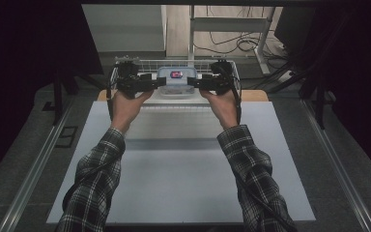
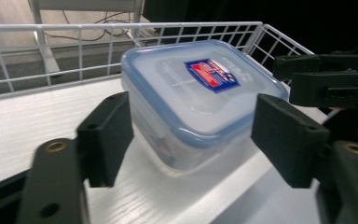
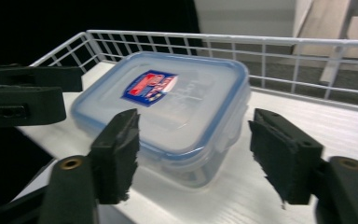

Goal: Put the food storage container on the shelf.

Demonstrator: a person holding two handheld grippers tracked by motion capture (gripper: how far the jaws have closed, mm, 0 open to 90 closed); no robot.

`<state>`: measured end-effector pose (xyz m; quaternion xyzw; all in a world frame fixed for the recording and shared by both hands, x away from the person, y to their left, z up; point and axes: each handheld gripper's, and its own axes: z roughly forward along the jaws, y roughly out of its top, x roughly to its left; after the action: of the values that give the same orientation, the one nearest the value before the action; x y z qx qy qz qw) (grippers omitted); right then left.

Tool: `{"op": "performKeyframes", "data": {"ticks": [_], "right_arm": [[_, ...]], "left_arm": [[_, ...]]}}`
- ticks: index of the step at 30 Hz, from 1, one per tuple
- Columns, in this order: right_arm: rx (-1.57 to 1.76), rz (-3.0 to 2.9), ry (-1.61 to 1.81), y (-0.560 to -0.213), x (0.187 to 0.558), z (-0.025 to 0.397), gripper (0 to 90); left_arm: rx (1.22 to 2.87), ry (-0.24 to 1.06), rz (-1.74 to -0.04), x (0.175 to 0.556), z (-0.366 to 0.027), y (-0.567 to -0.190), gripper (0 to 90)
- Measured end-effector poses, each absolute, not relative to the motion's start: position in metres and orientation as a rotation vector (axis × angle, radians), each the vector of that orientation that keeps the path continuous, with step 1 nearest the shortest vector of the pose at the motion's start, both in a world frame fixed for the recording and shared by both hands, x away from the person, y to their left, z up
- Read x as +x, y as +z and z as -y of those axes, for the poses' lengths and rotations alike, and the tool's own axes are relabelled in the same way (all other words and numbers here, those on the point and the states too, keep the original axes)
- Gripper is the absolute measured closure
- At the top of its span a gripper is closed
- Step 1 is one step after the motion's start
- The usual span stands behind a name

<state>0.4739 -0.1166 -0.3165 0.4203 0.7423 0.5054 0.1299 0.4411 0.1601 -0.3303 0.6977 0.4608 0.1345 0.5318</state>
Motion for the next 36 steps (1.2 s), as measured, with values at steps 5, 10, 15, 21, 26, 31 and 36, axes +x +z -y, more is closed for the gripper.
{"op": "performKeyframes", "data": {"ticks": [5, 10, 15, 21, 26, 31, 36], "right_arm": [[1.148, -2.170, 1.462, -0.316, 0.467, 0.117, 19.4], [1.108, -2.194, 1.443, -0.319, 0.459, 0.116, 12.2], [1.103, -2.206, 1.431, -0.324, 0.454, 0.116, 9.5], [1.065, -2.223, 1.400, -0.335, 0.443, 0.119, 6.8], [1.045, -2.226, 1.367, -0.342, 0.436, 0.121, 5.8], [1.018, -2.225, 1.372, -0.346, 0.426, 0.125, 4.8], [1.005, -2.242, 1.371, -0.348, 0.417, 0.128, 4.7]], "left_arm": [[1.679, 0.333, -1.056, 0.434, -0.159, -0.333, 18.3], [1.713, 0.334, -1.038, 0.426, -0.157, -0.339, 11.6], [1.725, 0.338, -1.026, 0.418, -0.156, -0.345, 8.8], [1.757, 0.337, -1.005, 0.403, -0.155, -0.352, 4.6], [1.791, 0.365, -0.986, 0.395, -0.154, -0.357, 4.3], [1.803, 0.397, -0.957, 0.383, -0.154, -0.360, 3.8], [1.813, 0.393, -0.926, 0.370, -0.150, -0.366, 2.8]]}}
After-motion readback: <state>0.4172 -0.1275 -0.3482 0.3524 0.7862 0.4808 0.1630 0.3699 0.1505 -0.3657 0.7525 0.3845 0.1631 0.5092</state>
